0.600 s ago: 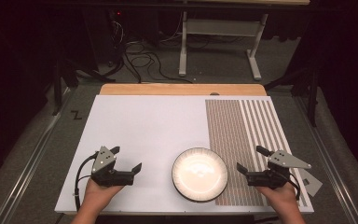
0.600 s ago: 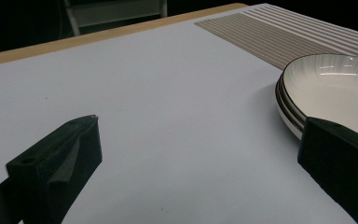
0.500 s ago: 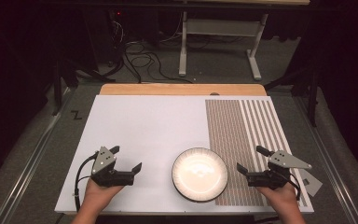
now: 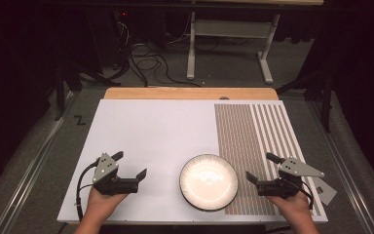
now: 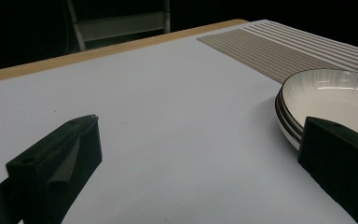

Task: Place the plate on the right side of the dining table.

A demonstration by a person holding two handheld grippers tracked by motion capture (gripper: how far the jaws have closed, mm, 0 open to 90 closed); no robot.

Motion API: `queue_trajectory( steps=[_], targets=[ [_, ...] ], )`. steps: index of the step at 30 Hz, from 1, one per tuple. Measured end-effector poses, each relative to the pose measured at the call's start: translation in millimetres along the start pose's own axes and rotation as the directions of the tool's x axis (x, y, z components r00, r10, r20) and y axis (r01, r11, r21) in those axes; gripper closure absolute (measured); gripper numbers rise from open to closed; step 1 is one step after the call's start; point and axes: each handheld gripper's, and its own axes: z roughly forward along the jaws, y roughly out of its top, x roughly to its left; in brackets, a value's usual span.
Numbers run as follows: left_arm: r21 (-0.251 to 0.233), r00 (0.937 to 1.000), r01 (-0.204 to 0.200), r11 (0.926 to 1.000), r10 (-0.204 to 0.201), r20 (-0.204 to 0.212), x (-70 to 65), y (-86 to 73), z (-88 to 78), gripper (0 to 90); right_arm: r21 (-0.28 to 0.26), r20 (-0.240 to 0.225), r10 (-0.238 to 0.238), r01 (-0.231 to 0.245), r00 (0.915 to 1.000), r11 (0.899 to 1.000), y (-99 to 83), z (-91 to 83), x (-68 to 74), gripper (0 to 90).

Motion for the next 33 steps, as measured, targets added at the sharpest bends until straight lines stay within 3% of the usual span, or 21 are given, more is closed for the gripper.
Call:
queue_trajectory(
  steps=[18, 27, 31, 32, 33],
  targets=[
    [0.002, 0.9999, -0.004, 1.0000, 0.004, 0.014, 0.0, -0.2, 0.6, 0.3, -0.002, -0.002, -0.002, 0.002, 1.0000, 1.000, 0.3, -1.5, 0.4, 3.9],
    [0.004, 0.9995, -0.010, 0.9999, 0.010, 0.031, -1.0, -1.4, 2.0, 0.3, -0.012, -0.003, -0.019, 0.019, 0.9998, 1.000, 3.5, -2.1, 3.5, 17.0],
    [0.005, 0.9993, -0.011, 0.9999, 0.011, 0.035, -0.5, -1.7, 1.9, 0.3, 0.001, -0.004, -0.030, 0.030, 0.9996, 1.000, 4.6, -0.5, 6.3, 27.0],
    [0.006, 0.9993, -0.012, 0.9999, 0.012, 0.035, -0.5, -1.5, 1.8, 0.3, -0.002, -0.006, -0.033, 0.033, 0.9994, 0.999, 4.7, -0.6, 7.3, 33.4],
    [0.004, 0.9994, -0.010, 0.9999, 0.010, 0.034, -0.7, -1.3, 1.9, 0.3, -0.002, -0.006, -0.033, 0.033, 0.9994, 0.999, 4.7, -0.6, 7.3, 33.4]
  ],
)
